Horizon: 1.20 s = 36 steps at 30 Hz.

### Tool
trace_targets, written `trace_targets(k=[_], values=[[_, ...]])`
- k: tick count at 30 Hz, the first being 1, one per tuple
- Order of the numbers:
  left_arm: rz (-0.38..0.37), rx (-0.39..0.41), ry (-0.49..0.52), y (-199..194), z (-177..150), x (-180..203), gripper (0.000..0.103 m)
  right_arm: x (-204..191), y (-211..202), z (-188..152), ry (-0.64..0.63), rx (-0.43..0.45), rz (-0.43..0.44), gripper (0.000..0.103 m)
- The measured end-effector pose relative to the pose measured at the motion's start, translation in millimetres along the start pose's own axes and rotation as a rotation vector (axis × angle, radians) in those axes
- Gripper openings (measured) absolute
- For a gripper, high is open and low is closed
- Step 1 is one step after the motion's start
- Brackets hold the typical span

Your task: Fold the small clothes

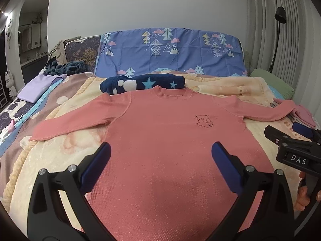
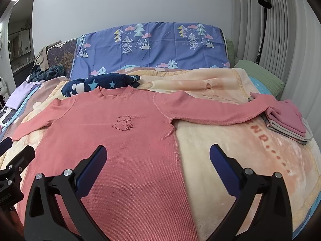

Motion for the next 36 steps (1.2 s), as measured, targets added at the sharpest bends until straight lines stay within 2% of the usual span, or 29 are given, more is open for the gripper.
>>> trace_targets(k=[8,14,23,36], values=[[0.002,-0.02,-0.011,4.7,-2.3,-4.2,0.101,-6.2,5.5,2.8,-0.01,-0.008,0.004,0.102],[0.014,-0.021,0.018,7.7,-1.8,-2.7,0.101,-10.4,9.0,3.0,-0.01,-0.01,0.0,0.102],[-0.002,-0.041,0.018,18.7,-3.2,-10.2,0.101,-14.8,18.1,4.1,-0.025,-0.022,-0.002,0.102],[0.011,-0.082,-0.044,40.7,-1.1,-31.7,0.101,-24.2,42.5,4.3,-0.052,-0.063,-0.01,0.102]])
Point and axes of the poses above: each gripper's, at about its wrist camera, not at the fingertips, and y roughly the way its jaws point, x to its right, z to its top, the point moved 1 cm from there along y, roughly the way its jaws point, and after that the axes turned 2 degrees about z, right-handed, at the moved point
